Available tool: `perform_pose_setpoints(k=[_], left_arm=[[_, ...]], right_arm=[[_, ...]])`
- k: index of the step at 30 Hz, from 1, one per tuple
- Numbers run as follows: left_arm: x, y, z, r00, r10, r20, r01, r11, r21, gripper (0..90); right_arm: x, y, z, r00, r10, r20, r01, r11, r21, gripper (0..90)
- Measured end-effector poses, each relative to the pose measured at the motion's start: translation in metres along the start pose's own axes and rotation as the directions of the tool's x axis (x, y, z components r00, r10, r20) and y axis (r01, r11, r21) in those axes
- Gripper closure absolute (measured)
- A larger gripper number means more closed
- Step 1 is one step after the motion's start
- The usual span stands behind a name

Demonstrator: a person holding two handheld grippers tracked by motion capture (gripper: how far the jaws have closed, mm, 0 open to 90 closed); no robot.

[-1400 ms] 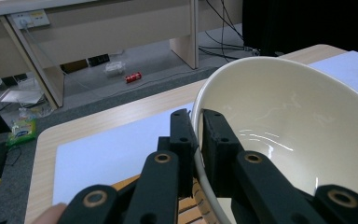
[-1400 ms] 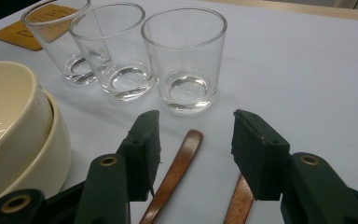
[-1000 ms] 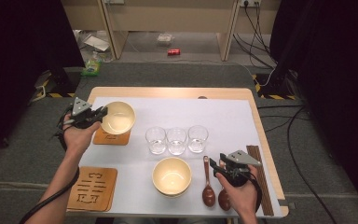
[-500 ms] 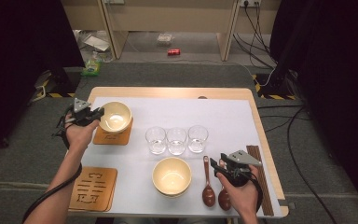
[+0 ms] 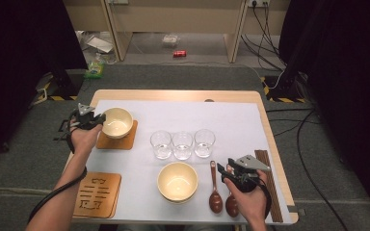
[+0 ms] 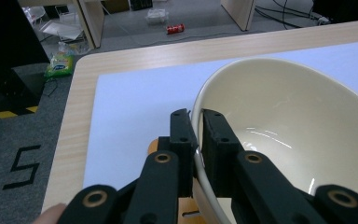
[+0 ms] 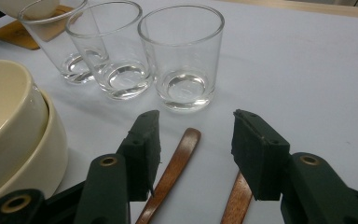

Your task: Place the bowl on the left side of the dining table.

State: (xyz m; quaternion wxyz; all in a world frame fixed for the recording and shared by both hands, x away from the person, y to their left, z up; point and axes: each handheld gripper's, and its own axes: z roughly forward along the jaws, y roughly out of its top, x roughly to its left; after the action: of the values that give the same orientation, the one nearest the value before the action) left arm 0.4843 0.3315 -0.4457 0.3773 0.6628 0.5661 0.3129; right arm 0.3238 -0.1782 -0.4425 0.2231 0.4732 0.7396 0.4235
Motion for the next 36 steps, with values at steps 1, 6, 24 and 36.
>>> perform_pose_setpoints(k=[1, 6, 24, 36], left_arm=[[0.001, -0.001, 0.001, 0.9999, -0.011, 0.003, 0.011, 0.9999, 0.001, 82.5], [0.003, -0.004, 0.006, 0.9994, -0.035, 0.005, 0.035, 0.9993, 0.011, 82.3], [0.01, -0.014, 0.016, 0.9905, -0.13, 0.043, 0.129, 0.991, 0.038, 82.3], [0.014, -0.011, 0.012, 0.9835, -0.166, 0.072, 0.164, 0.986, 0.027, 68.6]], right_arm=[[0.0, 0.0, 0.0, 1.0, 0.0, 0.0, 0.0, 1.0, 0.0, 51.9], [0.0, 0.0, 0.0, 1.0, 0.001, 0.001, -0.001, 1.0, 0.0, 51.9], [-0.001, -0.001, -0.001, 1.0, -0.001, 0.005, 0.001, 1.0, 0.002, 51.8], [0.0, -0.001, 0.0, 1.0, -0.007, 0.0, 0.007, 1.0, 0.011, 50.9]])
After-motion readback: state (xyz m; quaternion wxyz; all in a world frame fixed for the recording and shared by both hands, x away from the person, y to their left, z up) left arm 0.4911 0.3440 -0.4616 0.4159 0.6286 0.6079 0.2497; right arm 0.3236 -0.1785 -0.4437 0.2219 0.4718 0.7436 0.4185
